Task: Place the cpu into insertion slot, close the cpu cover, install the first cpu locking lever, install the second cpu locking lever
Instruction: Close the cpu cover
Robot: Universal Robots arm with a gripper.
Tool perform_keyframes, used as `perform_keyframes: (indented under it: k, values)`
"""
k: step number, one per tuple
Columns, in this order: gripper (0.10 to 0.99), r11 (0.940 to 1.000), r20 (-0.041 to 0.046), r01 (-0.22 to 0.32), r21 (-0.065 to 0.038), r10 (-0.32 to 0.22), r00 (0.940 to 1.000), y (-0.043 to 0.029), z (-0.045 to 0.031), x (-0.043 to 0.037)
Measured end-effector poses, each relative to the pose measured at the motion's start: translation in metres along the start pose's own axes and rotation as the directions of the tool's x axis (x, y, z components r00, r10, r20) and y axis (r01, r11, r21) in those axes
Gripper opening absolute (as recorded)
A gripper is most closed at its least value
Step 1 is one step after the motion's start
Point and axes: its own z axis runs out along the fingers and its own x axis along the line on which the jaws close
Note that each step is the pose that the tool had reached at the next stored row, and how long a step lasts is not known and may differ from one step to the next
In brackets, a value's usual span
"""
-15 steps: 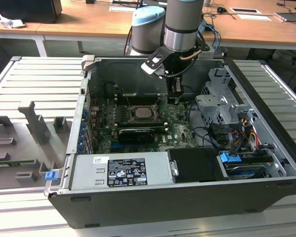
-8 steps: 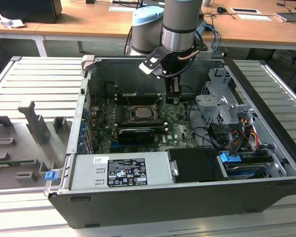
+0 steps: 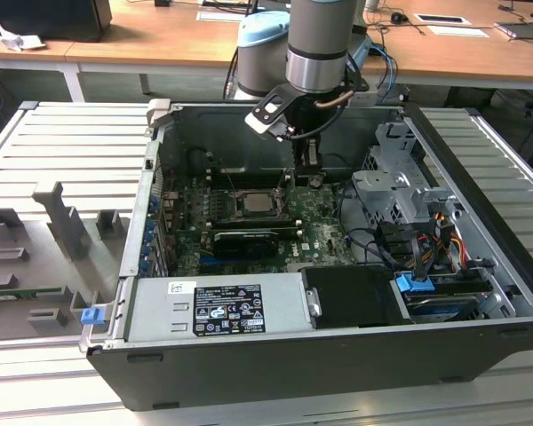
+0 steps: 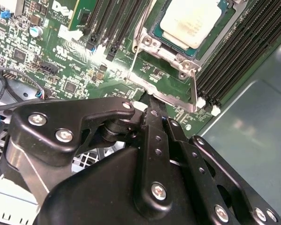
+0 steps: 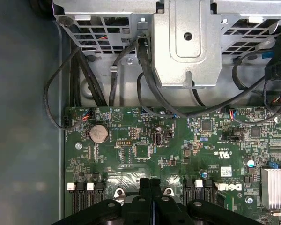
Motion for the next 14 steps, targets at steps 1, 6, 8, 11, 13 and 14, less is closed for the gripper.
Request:
perform_keyframes:
  k: [1, 6, 8, 11, 13, 14]
  values:
    - [0.106, 1.0, 0.0, 0.0, 0.0, 0.0, 1.0, -0.0006, 0.0, 0.0]
    - [0.106, 1.0, 0.0, 0.0, 0.0, 0.0, 1.0, -0.0028, -0.0001, 0.0]
    - [0.106, 1.0, 0.0, 0.0, 0.0, 0.0, 1.0, -0.0034, -0.0001, 0.0]
    - [0.106, 1.0, 0.0, 0.0, 0.0, 0.0, 1.0, -0.0045, -0.0001, -0.0001]
    - [0.106, 1.0, 0.0, 0.0, 0.0, 0.0, 1.0, -0.0051, -0.0002, -0.0001]
    - [0.106, 1.0, 0.0, 0.0, 0.0, 0.0, 1.0, -0.0055, -0.0001, -0.0001]
